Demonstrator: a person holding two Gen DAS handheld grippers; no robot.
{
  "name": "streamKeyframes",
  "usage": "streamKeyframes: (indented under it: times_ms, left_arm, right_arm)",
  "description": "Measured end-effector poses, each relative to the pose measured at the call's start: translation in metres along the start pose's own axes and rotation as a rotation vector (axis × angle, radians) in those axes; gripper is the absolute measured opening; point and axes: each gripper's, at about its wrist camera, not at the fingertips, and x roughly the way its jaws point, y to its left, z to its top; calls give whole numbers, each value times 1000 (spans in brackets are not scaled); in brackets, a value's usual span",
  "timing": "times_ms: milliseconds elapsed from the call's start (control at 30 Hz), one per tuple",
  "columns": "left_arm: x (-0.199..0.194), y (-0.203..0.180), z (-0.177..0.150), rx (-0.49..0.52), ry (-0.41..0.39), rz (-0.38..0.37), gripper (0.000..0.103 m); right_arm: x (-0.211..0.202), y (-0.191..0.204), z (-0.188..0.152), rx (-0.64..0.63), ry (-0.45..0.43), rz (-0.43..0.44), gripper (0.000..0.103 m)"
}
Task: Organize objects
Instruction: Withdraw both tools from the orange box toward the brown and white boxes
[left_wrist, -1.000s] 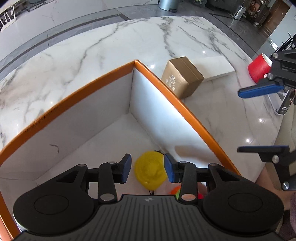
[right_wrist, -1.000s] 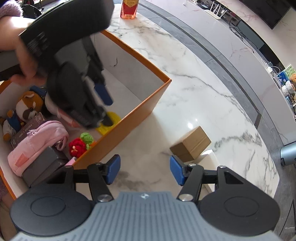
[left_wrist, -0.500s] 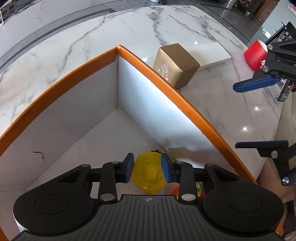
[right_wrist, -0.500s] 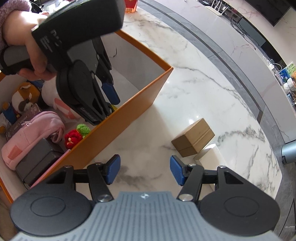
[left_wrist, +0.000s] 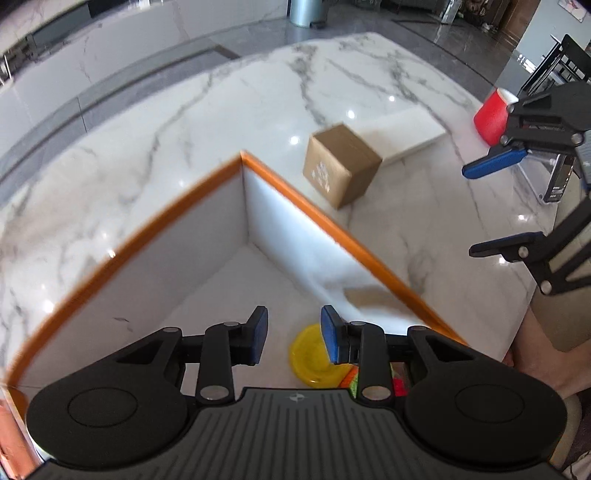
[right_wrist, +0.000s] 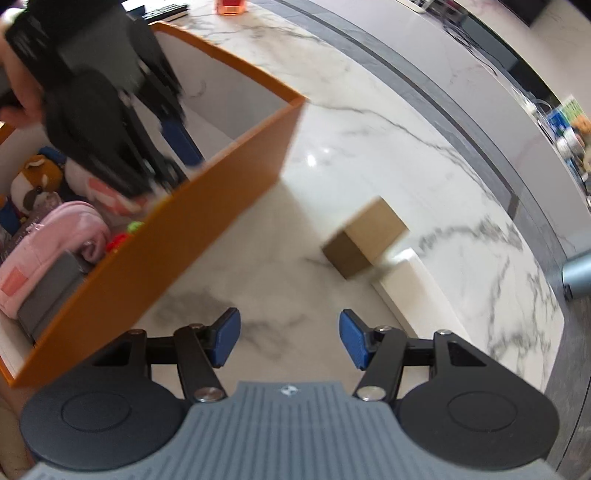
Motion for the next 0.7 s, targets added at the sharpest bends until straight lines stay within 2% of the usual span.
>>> streamKeyframes:
  times_ms: [100, 167, 233, 367, 433, 567, 700]
  left_arm:
    - [-22, -10, 8, 45, -68, 54, 38]
    - [-35, -19, 14, 59, -117, 68, 45]
    - [-45, -28, 21, 43, -159, 62, 53]
    - [-38, -56, 48, -10, -209, 20, 58]
    - [-30, -65, 60, -34, -198, 8, 65]
    - [-1, -78, 78, -78, -130, 48, 68]
    - [34, -78, 95, -167, -61, 59, 76]
  right_arm:
    - [-3, -14, -14, 47, 2, -19, 62]
    - [-5, -24, -23, 92, -2, -35, 62]
    - [-6, -35, -33, 158, -17, -47, 62]
    - [-7, -52, -53, 243, -64, -67, 62]
    - [-3, -57, -62, 264, -82, -101, 62]
    - [12, -57, -77, 292, -113, -183, 63]
    - [33, -58, -89, 300, -139, -230, 63]
